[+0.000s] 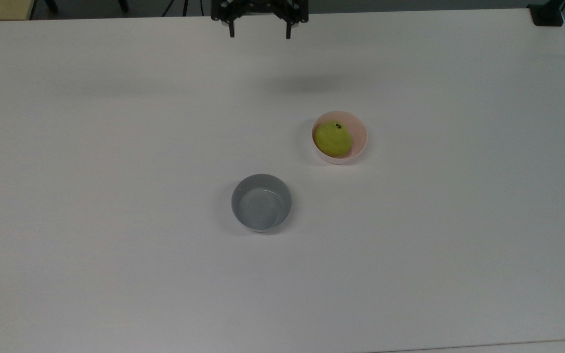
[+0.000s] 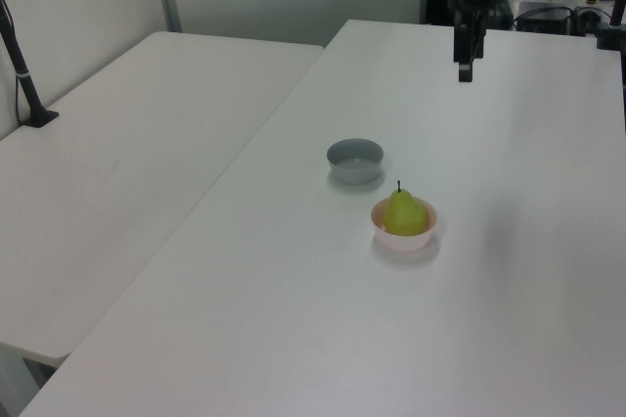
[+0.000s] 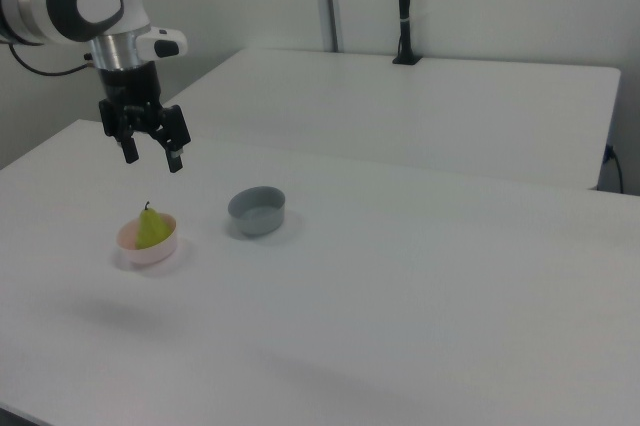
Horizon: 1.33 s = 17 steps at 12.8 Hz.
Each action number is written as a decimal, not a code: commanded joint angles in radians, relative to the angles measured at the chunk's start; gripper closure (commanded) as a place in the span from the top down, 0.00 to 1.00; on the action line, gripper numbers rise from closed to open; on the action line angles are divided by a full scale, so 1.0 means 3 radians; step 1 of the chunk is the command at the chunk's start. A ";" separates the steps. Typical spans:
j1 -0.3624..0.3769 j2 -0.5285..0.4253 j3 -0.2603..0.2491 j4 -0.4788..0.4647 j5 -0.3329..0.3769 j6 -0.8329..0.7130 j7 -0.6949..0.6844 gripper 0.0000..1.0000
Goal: Place the pear in the bowl
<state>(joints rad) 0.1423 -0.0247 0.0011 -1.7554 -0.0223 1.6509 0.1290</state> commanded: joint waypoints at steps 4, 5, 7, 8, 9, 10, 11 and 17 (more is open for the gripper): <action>-0.0224 -0.0091 -0.0299 0.0334 0.0064 -0.0237 -0.0096 1.00; -0.0234 -0.0092 -0.0406 0.0395 0.0095 -0.0216 -0.0305 1.00; -0.0244 -0.0081 -0.0525 0.0390 0.0136 0.0023 -0.0811 1.00; -0.0270 -0.0076 -0.0530 0.0385 0.0136 0.0080 -0.0970 1.00; -0.0310 -0.0066 -0.0520 0.0370 0.0136 0.0146 -0.1124 1.00; -0.0321 -0.0051 -0.0490 0.0365 0.0136 0.0172 -0.1145 1.00; -0.0331 -0.0040 -0.0449 0.0365 0.0141 0.0183 -0.1131 1.00; -0.0372 0.0011 -0.0331 0.0365 0.0115 0.0198 -0.1100 1.00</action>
<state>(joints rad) 0.0525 -0.0169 -0.1252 -1.6371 0.0008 1.6868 -0.1867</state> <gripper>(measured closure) 0.000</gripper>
